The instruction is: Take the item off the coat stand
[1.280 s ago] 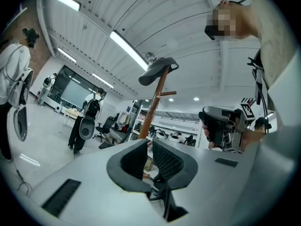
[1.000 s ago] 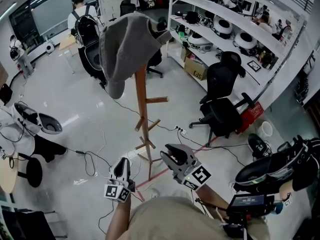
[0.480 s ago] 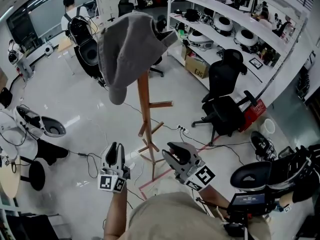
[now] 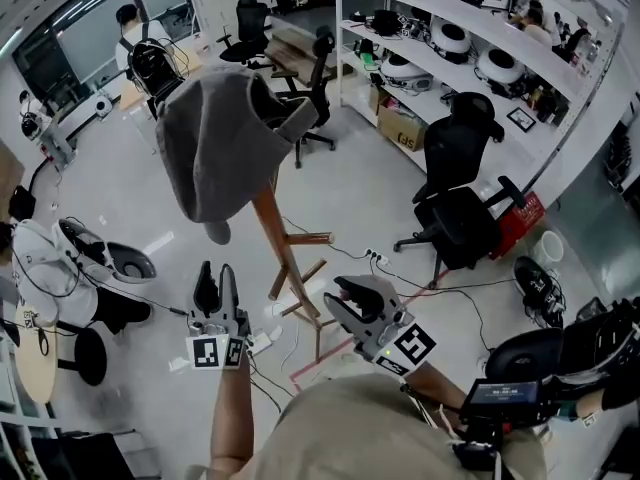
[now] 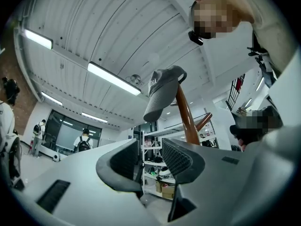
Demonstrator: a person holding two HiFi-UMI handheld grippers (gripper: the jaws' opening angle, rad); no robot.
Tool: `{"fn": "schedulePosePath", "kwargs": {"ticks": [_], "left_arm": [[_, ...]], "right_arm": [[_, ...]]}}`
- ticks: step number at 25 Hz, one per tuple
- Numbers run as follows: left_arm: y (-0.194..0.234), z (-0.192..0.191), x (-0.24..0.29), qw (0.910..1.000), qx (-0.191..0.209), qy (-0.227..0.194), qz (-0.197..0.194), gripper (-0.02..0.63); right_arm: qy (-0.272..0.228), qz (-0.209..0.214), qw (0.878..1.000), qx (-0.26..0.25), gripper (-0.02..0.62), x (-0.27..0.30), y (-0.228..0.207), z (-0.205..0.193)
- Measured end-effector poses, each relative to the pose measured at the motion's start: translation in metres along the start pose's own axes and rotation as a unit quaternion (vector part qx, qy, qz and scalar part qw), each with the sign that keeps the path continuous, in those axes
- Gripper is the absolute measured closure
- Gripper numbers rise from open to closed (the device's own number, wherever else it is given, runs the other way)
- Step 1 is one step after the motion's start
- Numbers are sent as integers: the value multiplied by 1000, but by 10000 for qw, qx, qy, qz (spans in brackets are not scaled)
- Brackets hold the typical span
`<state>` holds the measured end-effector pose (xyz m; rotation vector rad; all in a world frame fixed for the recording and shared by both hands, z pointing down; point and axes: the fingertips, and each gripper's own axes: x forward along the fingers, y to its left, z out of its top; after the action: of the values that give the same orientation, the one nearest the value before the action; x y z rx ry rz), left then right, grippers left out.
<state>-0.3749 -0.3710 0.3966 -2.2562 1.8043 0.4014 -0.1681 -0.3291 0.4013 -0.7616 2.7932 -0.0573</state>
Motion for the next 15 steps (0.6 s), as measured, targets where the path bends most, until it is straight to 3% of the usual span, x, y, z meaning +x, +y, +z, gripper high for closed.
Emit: {"fn": "schedulePosePath", "kwargs": {"ticks": [15], "left_arm": [[2,37,74,9942,633,-711,496,425]], "right_arm": [[144,157,9996,158,471,10,-41,-6]]}}
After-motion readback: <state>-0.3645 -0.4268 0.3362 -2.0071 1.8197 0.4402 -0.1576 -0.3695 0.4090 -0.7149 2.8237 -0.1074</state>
